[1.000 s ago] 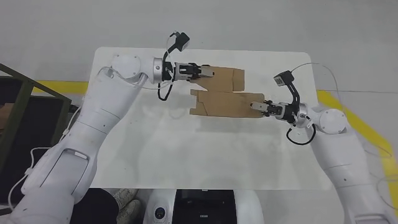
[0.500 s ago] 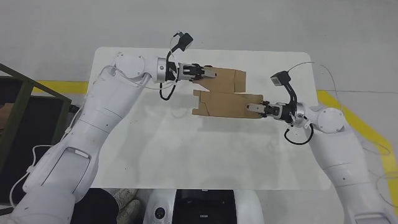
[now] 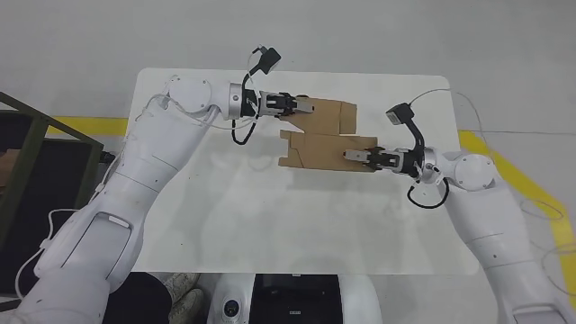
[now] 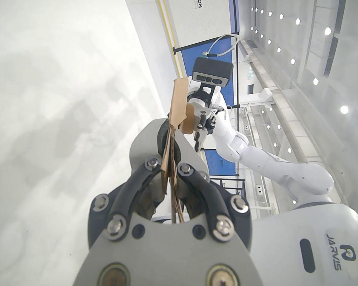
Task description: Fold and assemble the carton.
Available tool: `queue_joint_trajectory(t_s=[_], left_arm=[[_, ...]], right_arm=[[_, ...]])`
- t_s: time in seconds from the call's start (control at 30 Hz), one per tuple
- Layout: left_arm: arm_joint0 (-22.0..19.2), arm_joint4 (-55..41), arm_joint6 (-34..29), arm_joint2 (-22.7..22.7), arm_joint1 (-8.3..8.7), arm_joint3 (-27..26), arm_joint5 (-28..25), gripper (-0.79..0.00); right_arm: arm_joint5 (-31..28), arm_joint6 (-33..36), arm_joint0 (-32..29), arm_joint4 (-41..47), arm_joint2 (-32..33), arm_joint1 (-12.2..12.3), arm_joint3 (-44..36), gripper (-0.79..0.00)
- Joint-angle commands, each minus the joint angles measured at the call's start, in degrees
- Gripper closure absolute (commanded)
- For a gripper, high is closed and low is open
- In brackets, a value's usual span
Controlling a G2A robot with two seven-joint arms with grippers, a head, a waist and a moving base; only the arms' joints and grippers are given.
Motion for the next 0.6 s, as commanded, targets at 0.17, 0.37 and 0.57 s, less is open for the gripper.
queue_joint_trajectory(t_s=[0.17,0.37,0.57], left_arm=[[-0.13,0.25,-0.01,-0.04,-0.13,-0.03,-0.3,0.0],[0.15,-0.31,-0.16,-0.52,-0.14,-0.68,-0.71,-0.785],[1.24,-0.71,0.69,-2.28,0.29,-1.53,-1.06,-0.785]], right_arm=[[-0.07,0.31,0.67,0.31,-0.56,0.07,0.8,0.0],[0.01,0.46,0.77,1.81,-0.74,0.16,1.94,0.0],[7.04,-1.29,0.59,1.32,0.18,0.63,4.1,0.0]])
